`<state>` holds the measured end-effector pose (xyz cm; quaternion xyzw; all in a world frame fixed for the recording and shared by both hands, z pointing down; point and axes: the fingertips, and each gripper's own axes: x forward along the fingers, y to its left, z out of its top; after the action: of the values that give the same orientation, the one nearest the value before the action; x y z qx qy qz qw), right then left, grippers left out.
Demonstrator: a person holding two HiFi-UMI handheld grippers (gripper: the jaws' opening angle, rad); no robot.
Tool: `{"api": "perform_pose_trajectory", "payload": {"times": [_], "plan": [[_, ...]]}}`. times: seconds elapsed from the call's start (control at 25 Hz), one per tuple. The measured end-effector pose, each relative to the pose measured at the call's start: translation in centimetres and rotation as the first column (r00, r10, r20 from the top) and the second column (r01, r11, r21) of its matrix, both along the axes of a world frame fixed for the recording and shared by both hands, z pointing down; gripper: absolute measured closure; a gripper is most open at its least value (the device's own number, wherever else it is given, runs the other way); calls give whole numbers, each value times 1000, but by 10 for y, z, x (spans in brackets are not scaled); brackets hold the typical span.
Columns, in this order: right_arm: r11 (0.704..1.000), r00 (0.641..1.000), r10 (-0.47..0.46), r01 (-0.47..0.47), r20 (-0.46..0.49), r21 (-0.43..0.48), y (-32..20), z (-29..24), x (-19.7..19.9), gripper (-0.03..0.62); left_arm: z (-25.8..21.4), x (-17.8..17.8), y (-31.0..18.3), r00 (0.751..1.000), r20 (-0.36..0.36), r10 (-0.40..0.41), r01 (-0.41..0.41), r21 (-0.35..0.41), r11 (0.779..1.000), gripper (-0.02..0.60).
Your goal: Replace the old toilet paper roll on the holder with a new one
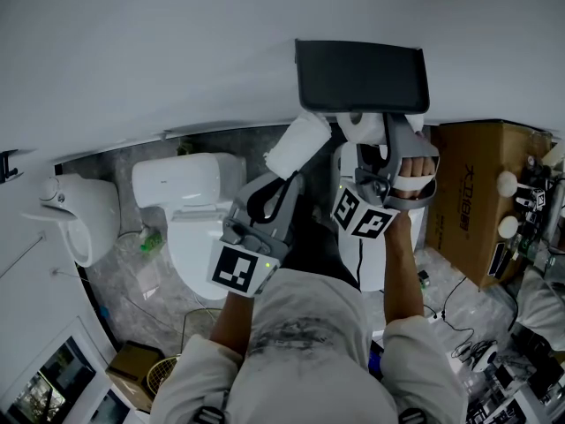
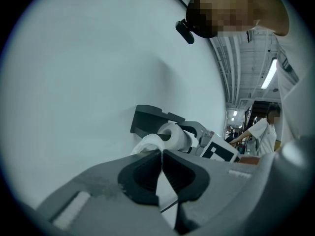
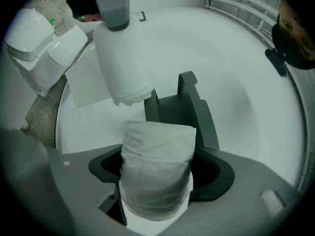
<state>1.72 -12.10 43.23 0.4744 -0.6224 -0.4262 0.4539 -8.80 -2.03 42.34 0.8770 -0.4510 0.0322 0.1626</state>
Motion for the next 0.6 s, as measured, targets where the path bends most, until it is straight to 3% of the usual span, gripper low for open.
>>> {"api": "perform_pose_trajectory", "payload": {"times": [0.6], "plan": [[998, 997, -69, 69, -29, 11, 6, -4, -25, 207, -4, -8, 1, 1000, 3, -11, 11, 3, 1000, 568]]}}
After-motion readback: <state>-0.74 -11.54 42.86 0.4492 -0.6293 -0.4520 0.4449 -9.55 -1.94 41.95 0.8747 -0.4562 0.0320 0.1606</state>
